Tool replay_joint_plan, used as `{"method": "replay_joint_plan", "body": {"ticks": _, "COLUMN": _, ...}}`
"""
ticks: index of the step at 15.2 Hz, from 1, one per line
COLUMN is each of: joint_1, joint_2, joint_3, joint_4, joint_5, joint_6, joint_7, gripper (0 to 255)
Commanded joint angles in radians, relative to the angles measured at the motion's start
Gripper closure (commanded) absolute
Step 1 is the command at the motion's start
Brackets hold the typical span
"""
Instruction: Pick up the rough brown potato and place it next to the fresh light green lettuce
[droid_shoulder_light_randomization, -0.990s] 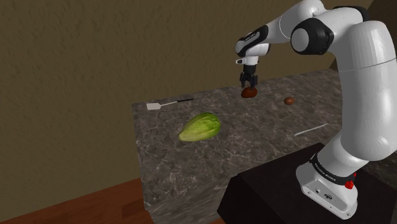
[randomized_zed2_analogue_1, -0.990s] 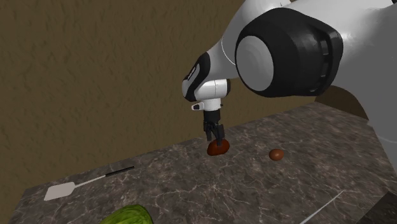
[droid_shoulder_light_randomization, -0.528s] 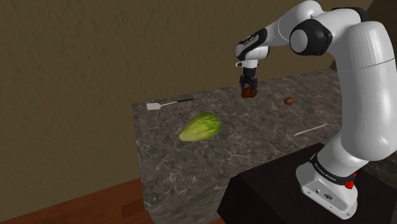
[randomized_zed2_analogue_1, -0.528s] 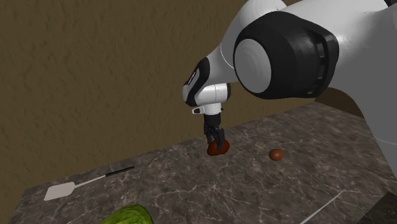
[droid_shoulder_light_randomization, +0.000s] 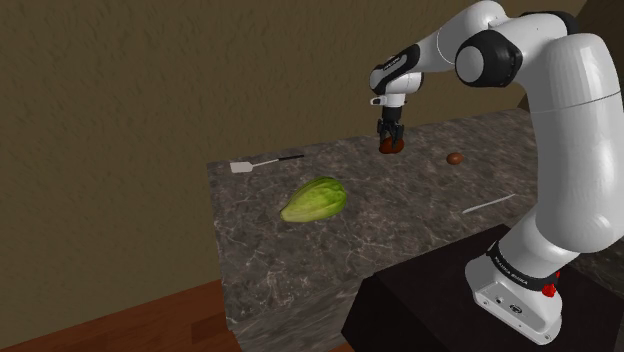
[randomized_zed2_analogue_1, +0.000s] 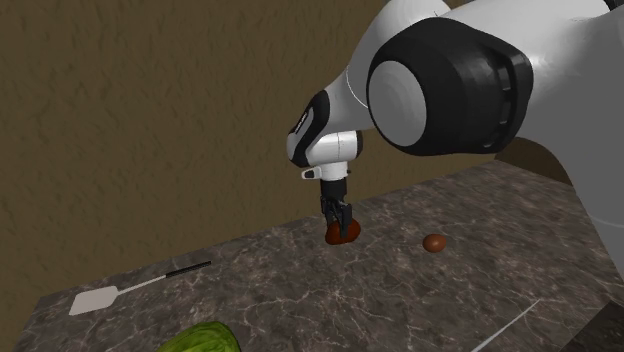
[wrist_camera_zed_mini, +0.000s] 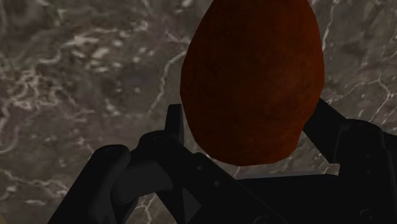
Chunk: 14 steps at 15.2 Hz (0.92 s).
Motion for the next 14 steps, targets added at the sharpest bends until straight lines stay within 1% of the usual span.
{"method": "replay_joint_plan", "body": {"ticks": 1, "joint_1": 0.0, "joint_2": 0.001, "joint_3": 0.0, "joint_4": 0.0, "joint_5": 0.0, "joint_6": 0.0, "joint_7": 0.0, "gripper": 255}}
{"method": "replay_joint_plan", "body": {"ticks": 5, "joint_1": 0.0, "joint_2": 0.0, "joint_3": 0.0, "joint_4": 0.0, "joint_5": 0.0, "joint_6": 0.0, "joint_7": 0.0, "gripper": 255}}
{"method": "replay_joint_plan", "body": {"ticks": 14, "joint_1": 0.012, "joint_2": -0.073, "joint_3": -0.02, "joint_4": 0.01, "joint_5": -0.028, "joint_6": -0.08, "joint_7": 0.015, "gripper": 255}}
